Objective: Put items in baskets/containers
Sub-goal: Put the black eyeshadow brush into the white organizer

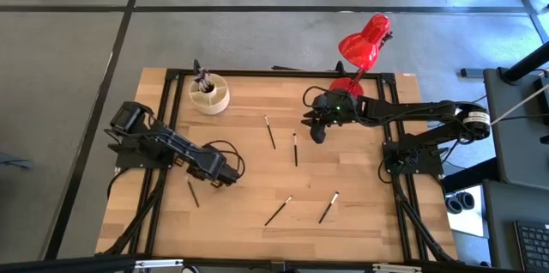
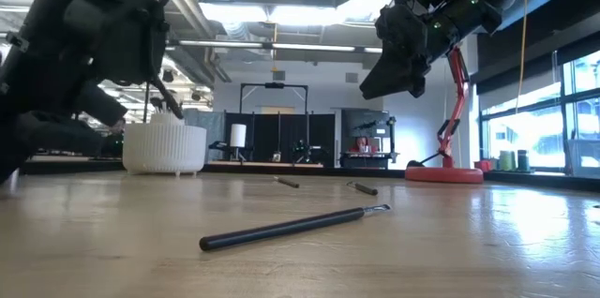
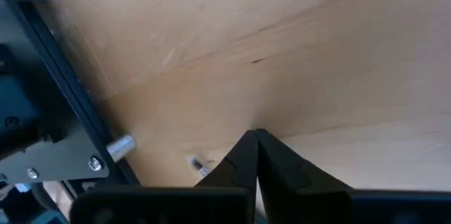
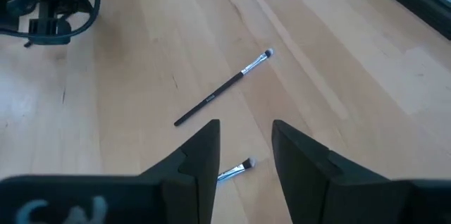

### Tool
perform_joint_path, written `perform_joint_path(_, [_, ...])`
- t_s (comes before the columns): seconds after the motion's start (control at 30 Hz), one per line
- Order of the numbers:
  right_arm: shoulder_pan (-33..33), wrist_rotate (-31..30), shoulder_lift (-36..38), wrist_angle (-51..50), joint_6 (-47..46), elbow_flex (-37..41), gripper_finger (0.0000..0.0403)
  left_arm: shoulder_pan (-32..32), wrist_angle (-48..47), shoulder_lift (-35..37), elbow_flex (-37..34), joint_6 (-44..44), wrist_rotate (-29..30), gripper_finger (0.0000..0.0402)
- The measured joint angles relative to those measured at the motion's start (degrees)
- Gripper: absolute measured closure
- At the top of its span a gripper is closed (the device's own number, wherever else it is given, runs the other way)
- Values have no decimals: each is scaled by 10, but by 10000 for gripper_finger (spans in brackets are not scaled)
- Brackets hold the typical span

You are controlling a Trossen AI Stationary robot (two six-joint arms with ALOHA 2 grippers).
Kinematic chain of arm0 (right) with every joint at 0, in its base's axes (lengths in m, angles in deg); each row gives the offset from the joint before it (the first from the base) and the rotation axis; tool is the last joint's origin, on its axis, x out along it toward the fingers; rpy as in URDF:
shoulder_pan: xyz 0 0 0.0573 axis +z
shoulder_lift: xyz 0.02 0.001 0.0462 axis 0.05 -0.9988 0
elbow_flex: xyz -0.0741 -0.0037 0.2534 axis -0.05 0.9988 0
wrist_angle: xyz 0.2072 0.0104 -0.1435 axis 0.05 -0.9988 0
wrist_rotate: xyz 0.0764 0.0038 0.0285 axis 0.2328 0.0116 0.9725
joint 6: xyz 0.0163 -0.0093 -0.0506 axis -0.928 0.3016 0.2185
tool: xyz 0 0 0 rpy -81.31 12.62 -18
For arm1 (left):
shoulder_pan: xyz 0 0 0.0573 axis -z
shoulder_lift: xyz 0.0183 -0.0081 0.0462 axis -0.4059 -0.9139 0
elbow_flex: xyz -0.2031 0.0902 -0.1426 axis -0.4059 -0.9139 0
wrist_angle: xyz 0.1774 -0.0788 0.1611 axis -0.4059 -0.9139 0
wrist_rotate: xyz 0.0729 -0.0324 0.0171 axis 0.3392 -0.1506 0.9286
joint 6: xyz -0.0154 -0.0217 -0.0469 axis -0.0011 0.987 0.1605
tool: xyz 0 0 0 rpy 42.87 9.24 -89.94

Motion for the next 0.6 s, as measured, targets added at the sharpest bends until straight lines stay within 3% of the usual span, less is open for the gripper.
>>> perform_joint_path(0.13, [0, 0, 0, 0, 0, 0, 274, 7, -2, 0, -6, 11, 3, 398])
perform_joint_path(0.33, [0, 0, 0, 0, 0, 0, 274, 13, -100, 29, 63, 52, 55, 398])
perform_joint_path(0.6, [0, 0, 0, -1, 1, 0, 274, 100, -148, 92, 102, 204, 70, 351])
